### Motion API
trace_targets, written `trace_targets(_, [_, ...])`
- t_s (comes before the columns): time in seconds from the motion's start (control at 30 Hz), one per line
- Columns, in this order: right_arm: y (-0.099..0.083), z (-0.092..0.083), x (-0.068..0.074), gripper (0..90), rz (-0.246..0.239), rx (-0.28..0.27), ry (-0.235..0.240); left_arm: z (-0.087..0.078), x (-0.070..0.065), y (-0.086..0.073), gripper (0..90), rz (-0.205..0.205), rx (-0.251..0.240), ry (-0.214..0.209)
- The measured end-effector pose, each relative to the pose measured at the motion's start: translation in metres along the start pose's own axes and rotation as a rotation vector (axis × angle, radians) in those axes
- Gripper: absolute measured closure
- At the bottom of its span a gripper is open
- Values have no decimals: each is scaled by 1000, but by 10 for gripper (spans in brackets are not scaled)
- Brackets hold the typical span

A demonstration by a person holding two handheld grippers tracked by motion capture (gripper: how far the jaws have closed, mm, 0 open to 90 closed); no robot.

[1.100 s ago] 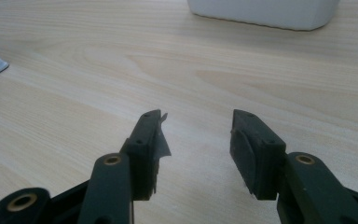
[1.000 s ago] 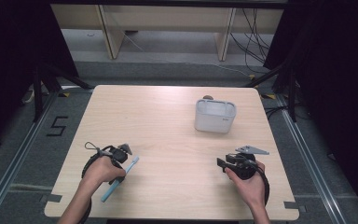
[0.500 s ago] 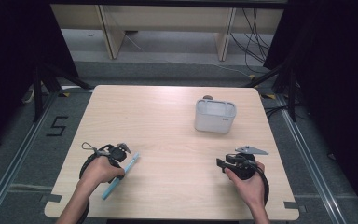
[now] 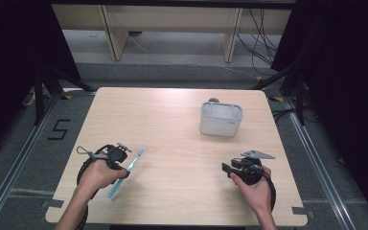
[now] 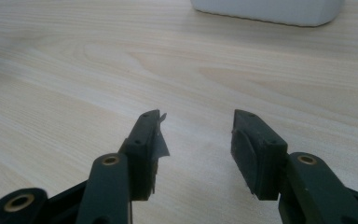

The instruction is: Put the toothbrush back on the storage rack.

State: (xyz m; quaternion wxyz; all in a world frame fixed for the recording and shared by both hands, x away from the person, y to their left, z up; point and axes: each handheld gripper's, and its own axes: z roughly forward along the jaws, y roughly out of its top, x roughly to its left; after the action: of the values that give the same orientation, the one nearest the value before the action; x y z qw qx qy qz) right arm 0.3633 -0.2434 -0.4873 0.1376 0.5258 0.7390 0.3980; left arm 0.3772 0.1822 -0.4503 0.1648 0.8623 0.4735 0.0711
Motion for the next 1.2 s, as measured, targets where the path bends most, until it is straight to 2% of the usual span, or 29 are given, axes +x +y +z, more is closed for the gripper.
trace_targets(0.07, [0, -1, 0, 531, 2, -2, 2, -1, 1, 0, 785, 7, -6, 0])
trace_targets(0.17, [0, -1, 0, 531, 0, -4, 0, -4, 1, -1, 785, 8, -55, -11])
trace_targets(0.27, [0, -1, 0, 531, -1, -5, 1, -5, 2, -2, 785, 13, -75, -28])
trace_targets(0.3, [0, -1, 1, 531, -7, -16, 9, -6, 3, -2, 785, 18, -121, -68])
trace_targets(0.33, [0, 0, 1, 531, -7, -16, 4, -6, 3, -2, 785, 17, -134, -80])
trace_targets(0.4, [0, 1, 2, 532, -6, -19, 4, -6, 3, -3, 785, 12, -172, -88])
trace_targets(0.43, [0, 1, 2, 532, -6, -19, 4, -6, 3, -3, 785, 12, -172, -88])
trace_targets(0.47, [-1, 0, 5, 532, 8, -15, 12, -7, 4, -3, 785, 19, -200, -93])
trace_targets(0.5, [-1, 0, 5, 532, 8, -15, 12, -7, 4, -3, 785, 19, -200, -93])
trace_targets(0.53, [-2, 2, 5, 532, 2, -27, 27, -7, 4, -4, 785, 12, -236, -103])
trace_targets(0.57, [-2, 2, 5, 532, 2, -27, 27, -7, 4, -4, 785, 12, -236, -103])
trace_targets(0.6, [-1, 1, 7, 533, -1, -23, 22, -8, 4, -5, 785, 17, -275, -115])
trace_targets(0.63, [-2, 2, 7, 534, -5, -35, 40, -9, 4, -5, 785, 16, -280, -128])
trace_targets(0.67, [-1, 2, 8, 535, -16, -38, 33, -10, 4, -5, 785, 18, -285, -137])
trace_targets(0.7, [-2, 2, 10, 535, 9, -38, 34, -9, 4, -5, 785, 14, -322, -136])
trace_targets(0.73, [-2, 2, 10, 535, 9, -38, 34, -9, 4, -5, 785, 14, -322, -136])
trace_targets(0.77, [-2, 2, 11, 535, -3, -41, 48, -9, 4, -5, 785, 12, -352, -144])
trace_targets(0.8, [-2, 2, 11, 535, -3, -41, 48, -9, 4, -5, 785, 12, -352, -144])
trace_targets(0.83, [-2, 3, 15, 535, 19, -48, 53, -10, 4, -6, 785, 14, -389, -136])
trace_targets(0.87, [-3, 4, 15, 535, 15, -49, 41, -10, 5, -7, 785, 22, -396, -140])
trace_targets(0.93, [-3, 3, 16, 535, 8, -51, 59, -11, 6, -8, 785, 19, -431, -138])
trace_targets(0.97, [-3, 3, 16, 535, 8, -51, 59, -11, 6, -8, 785, 19, -431, -138])
trace_targets(1.0, [-2, 3, 14, 535, -28, -57, 52, -13, 6, -10, 785, 13, -471, -128])
trace_targets(1.03, [-2, 4, 16, 535, -3, -59, 64, -13, 7, -10, 785, 20, -492, -128])
trace_targets(1.07, [-2, 4, 15, 535, -28, -61, 50, -12, 6, -10, 785, 3, -518, -125])
trace_targets(1.1, [-2, 4, 15, 535, -33, -65, 52, -12, 6, -10, 785, 3, -518, -125])
trace_targets(1.13, [-2, 4, 15, 535, -33, -65, 54, -13, 6, -11, 785, 6, -559, -120])
trace_targets(1.17, [-2, 5, 16, 535, -19, -65, 70, -13, 6, -11, 785, 6, -575, -120])
trace_targets(1.2, [-2, 5, 16, 536, -19, -64, 69, -12, 4, -11, 785, -14, -614, -124])
